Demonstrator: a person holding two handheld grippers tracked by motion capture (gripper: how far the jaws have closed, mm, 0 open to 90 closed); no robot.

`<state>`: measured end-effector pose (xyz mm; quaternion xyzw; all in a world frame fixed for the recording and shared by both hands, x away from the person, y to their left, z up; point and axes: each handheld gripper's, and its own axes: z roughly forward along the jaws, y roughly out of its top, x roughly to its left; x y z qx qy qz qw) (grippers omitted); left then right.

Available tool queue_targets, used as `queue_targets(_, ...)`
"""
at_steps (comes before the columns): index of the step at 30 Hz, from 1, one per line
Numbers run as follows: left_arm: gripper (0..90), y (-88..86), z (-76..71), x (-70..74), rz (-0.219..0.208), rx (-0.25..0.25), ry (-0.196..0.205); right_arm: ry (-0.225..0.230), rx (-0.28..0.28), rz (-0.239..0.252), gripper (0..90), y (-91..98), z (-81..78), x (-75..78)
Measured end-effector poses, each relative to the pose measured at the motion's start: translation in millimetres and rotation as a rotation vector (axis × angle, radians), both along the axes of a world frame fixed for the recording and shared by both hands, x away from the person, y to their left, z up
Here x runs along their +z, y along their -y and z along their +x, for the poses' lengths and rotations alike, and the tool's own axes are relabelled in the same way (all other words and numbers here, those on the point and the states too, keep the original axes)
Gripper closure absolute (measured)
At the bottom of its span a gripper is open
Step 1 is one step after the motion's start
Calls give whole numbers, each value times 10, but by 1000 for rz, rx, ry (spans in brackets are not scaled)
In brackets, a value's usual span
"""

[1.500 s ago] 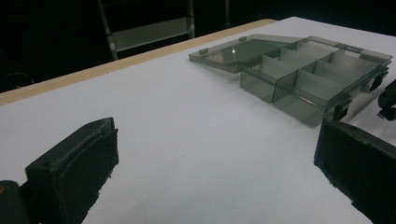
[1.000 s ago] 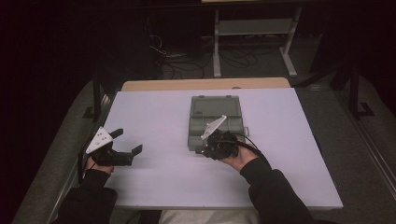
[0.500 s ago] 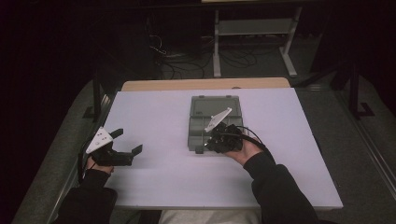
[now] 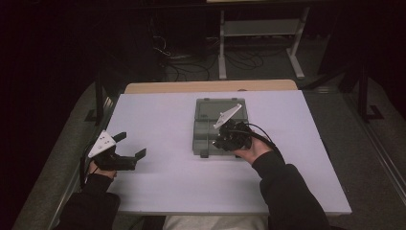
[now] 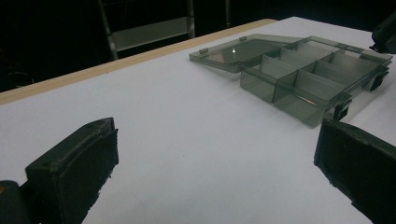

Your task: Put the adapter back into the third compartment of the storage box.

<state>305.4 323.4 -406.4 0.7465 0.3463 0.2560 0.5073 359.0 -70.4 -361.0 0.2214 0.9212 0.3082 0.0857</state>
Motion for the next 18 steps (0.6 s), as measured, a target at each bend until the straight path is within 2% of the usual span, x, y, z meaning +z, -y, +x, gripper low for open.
queue_targets(18,0,0,2,-1,2,-2,-1,-8,-37,-20,752,84,155,66)
